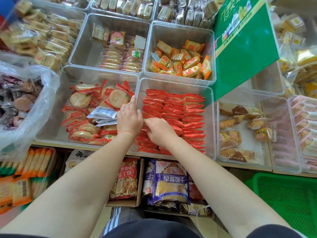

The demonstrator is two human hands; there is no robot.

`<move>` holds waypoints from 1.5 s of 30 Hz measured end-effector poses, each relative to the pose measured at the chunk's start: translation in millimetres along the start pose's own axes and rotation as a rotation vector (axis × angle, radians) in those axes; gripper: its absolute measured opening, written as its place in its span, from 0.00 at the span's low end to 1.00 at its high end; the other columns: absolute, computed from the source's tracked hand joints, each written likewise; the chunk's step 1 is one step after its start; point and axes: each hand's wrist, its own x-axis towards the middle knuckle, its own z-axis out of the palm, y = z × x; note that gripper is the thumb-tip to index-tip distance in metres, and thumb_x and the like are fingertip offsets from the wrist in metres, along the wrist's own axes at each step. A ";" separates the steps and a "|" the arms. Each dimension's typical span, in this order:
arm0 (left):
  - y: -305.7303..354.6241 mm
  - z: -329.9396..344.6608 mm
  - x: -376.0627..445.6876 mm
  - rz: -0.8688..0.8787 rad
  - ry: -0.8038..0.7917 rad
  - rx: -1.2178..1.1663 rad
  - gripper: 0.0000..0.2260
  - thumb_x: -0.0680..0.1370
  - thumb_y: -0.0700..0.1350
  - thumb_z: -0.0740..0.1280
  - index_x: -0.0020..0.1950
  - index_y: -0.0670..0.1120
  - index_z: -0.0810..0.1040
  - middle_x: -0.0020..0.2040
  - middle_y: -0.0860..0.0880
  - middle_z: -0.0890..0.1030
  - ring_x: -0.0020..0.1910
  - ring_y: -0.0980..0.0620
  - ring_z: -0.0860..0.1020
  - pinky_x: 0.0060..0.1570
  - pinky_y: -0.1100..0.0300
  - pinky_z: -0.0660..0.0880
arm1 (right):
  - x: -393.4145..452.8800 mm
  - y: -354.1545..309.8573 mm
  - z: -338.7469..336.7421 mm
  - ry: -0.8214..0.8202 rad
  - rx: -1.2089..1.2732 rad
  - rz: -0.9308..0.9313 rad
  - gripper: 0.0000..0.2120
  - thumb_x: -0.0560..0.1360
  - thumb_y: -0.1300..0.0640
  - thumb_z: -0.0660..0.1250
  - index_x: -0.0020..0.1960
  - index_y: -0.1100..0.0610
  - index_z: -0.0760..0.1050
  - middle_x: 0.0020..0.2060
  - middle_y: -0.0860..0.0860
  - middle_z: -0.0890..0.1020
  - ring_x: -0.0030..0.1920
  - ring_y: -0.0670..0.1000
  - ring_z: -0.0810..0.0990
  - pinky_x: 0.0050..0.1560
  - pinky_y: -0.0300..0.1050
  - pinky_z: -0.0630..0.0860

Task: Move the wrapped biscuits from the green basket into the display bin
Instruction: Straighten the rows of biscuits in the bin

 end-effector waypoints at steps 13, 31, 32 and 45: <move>-1.7 0.3 1.3 0.008 0.000 -0.005 0.25 0.82 0.47 0.54 0.79 0.46 0.56 0.65 0.44 0.74 0.65 0.44 0.69 0.64 0.48 0.64 | 10.0 3.9 -7.5 0.001 -0.354 0.190 0.13 0.75 0.70 0.59 0.52 0.57 0.76 0.46 0.52 0.83 0.46 0.57 0.83 0.36 0.45 0.67; -2.5 2.4 1.9 0.005 0.010 0.000 0.25 0.81 0.47 0.54 0.78 0.46 0.57 0.66 0.44 0.74 0.65 0.45 0.69 0.64 0.48 0.65 | 11.0 9.2 -3.4 0.364 -0.350 0.041 0.05 0.70 0.59 0.67 0.43 0.60 0.78 0.36 0.54 0.81 0.33 0.57 0.80 0.31 0.45 0.68; -2.7 2.9 2.4 0.006 0.010 0.003 0.25 0.81 0.47 0.54 0.78 0.46 0.57 0.66 0.44 0.74 0.65 0.45 0.69 0.64 0.48 0.65 | 14.7 10.8 -0.4 0.395 -0.376 0.040 0.10 0.71 0.58 0.66 0.49 0.60 0.80 0.43 0.56 0.83 0.41 0.57 0.82 0.37 0.48 0.73; -1.3 1.8 2.1 0.014 0.011 0.018 0.25 0.81 0.46 0.56 0.78 0.45 0.58 0.66 0.43 0.74 0.66 0.44 0.69 0.64 0.48 0.65 | 34.9 19.4 4.6 0.200 -0.195 0.064 0.26 0.81 0.49 0.52 0.76 0.58 0.64 0.75 0.57 0.65 0.76 0.58 0.60 0.74 0.59 0.57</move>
